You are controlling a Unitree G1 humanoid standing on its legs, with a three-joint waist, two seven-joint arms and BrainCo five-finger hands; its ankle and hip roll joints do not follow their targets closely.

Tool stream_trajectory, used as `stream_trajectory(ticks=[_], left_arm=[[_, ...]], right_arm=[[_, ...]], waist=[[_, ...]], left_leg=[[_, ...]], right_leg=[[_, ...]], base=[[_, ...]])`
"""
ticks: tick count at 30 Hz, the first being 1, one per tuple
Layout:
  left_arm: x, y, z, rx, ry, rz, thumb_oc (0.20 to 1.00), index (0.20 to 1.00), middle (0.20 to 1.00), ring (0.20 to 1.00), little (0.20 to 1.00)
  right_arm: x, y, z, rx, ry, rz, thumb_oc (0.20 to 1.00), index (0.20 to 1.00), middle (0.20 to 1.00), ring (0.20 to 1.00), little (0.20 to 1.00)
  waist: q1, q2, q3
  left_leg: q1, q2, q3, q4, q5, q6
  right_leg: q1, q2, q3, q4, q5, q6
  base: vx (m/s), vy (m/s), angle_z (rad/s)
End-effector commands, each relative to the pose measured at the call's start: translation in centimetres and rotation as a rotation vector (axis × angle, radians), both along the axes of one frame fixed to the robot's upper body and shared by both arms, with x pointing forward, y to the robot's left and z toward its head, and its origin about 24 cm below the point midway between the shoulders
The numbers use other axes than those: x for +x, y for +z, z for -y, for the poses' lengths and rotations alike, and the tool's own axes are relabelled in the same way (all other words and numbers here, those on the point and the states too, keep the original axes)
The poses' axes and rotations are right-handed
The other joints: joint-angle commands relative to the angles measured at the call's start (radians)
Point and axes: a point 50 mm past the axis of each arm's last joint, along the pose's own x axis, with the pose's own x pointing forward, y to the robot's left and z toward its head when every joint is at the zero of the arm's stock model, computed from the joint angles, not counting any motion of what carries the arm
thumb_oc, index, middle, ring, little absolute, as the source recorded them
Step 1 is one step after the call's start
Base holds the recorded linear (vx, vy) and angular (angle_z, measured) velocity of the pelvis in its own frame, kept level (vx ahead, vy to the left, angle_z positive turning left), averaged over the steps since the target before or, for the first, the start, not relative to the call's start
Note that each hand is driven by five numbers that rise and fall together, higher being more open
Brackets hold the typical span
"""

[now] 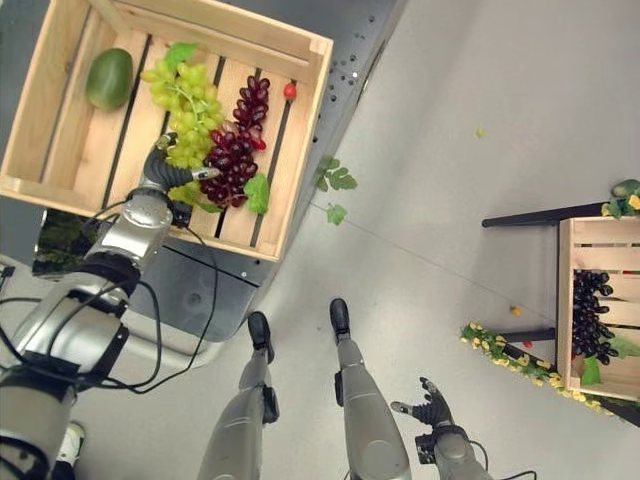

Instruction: Pick up the fruits from the basket on one side to the basket on the other side

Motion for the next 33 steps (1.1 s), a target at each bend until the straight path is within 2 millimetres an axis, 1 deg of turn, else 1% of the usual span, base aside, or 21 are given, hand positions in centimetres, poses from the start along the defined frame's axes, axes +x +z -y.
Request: stream_trajectory(ticks=[1,8,9,10,11,15,20,30,33], left_arm=[[0.4,0.6,0.5,-0.024,0.004,0.017,1.000,1.000,1.000,1.000,1.000],[0.1,0.1,-0.6,-0.024,0.051,-0.006,1.000,1.000,1.000,1.000,1.000],[0.1,-0.1,-0.7,-0.032,0.056,-0.008,0.369,0.369,0.369,0.369,0.369],[0.1,-0.1,-0.7,-0.032,0.056,-0.008,0.200,0.200,0.200,0.200,0.200],[-0.1,-0.6,-0.9,-0.056,0.061,-0.011,0.200,0.200,0.200,0.200,0.200],[-0.3,-1.0,-1.2,-0.077,0.073,-0.011,0.200,0.200,0.200,0.200,0.200],[-0.4,-0.9,-1.4,-0.085,0.077,0.000,0.200,0.200,0.200,0.200,0.200],[-0.2,-0.6,-0.8,-0.101,0.056,0.029,0.200,0.200,0.200,0.200,0.200],[-0.3,-0.8,-0.9,-0.105,0.058,0.028,0.200,0.200,0.200,0.200,0.200]], right_arm=[[-2.5,0.0,2.3,-0.046,-0.035,-0.013,1.000,1.000,1.000,1.000,1.000],[-2.7,0.1,2.3,-0.044,-0.034,-0.002,1.000,1.000,1.000,1.000,1.000],[-2.8,0.1,2.3,-0.042,-0.034,-0.003,1.000,1.000,1.000,1.000,1.000],[-2.8,0.1,2.3,-0.042,-0.034,-0.003,1.000,1.000,1.000,1.000,1.000],[-2.9,0.1,2.3,-0.042,-0.035,-0.001,1.000,1.000,1.000,1.000,1.000],[-2.8,0.2,2.2,-0.039,-0.038,0.013,1.000,1.000,1.000,1.000,1.000],[-2.8,0.2,2.2,-0.043,-0.038,0.017,1.000,1.000,1.000,1.000,1.000],[-2.7,0.1,2.2,-0.043,-0.044,0.013,1.000,1.000,1.000,1.000,1.000],[-2.7,0.2,2.3,-0.044,-0.045,0.015,1.000,1.000,1.000,1.000,1.000]], waist=[[-0.022,-0.032,0.008],[-0.028,-0.033,0.012],[-0.026,-0.034,0.011],[-0.026,-0.034,0.011],[-0.025,-0.036,0.010],[-0.022,-0.040,0.010],[-0.019,-0.041,0.010],[-0.011,-0.041,0.004],[-0.010,-0.042,0.000]], left_leg=[[-0.069,-0.011,-0.014,0.036,-0.011,-0.017],[-0.080,-0.010,-0.016,0.039,-0.008,-0.019],[-0.081,-0.009,-0.016,0.039,-0.006,-0.019],[-0.081,-0.009,-0.016,0.039,-0.006,-0.019],[-0.082,-0.010,-0.017,0.040,-0.007,-0.019],[-0.086,-0.009,-0.019,0.042,-0.007,-0.020],[-0.087,-0.009,-0.022,0.046,-0.008,-0.020],[-0.093,-0.012,-0.038,0.044,-0.004,-0.020],[-0.094,-0.013,-0.040,0.044,-0.003,-0.020]], right_leg=[[-0.086,0.005,0.061,-0.062,0.102,0.079],[-0.096,0.011,0.066,-0.062,0.105,0.077],[-0.097,0.012,0.067,-0.062,0.105,0.075],[-0.097,0.012,0.067,-0.062,0.105,0.075],[-0.098,0.015,0.066,-0.063,0.106,0.075],[-0.098,0.017,0.065,-0.064,0.106,0.074],[-0.097,0.018,0.063,-0.065,0.107,0.073],[-0.095,0.020,0.053,-0.066,0.105,0.072],[-0.095,0.019,0.049,-0.066,0.106,0.072]], base=[[-0.02,-0.018,-0.19],[-0.01,-0.011,-0.07],[0.00,0.000,0.00],[0.00,0.000,0.00],[0.00,0.000,0.00],[0.00,-0.017,0.00],[0.00,-0.006,0.00],[0.00,0.000,0.00],[0.00,0.000,0.00]])
